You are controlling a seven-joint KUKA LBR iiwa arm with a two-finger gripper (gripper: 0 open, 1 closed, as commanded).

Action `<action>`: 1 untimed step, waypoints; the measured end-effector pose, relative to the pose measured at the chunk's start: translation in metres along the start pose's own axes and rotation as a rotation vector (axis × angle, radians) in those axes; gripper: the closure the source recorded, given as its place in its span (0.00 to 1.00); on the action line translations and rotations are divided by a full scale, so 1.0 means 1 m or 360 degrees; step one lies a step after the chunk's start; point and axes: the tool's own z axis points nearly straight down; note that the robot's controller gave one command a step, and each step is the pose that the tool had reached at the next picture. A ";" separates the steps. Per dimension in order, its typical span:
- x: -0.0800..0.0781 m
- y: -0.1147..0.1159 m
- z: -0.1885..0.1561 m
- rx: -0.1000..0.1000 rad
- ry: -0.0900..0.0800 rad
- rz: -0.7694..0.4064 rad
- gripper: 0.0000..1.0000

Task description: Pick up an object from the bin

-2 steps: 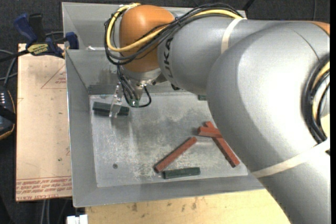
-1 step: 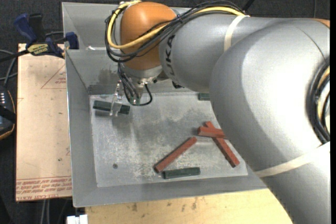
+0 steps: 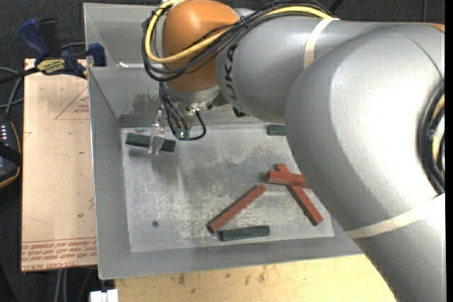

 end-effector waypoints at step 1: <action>0.000 0.000 -0.005 0.0001 0.0002 0.0000 1.00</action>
Offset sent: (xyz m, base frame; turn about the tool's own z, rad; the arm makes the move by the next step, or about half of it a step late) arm 0.0001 0.0002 0.0144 0.0000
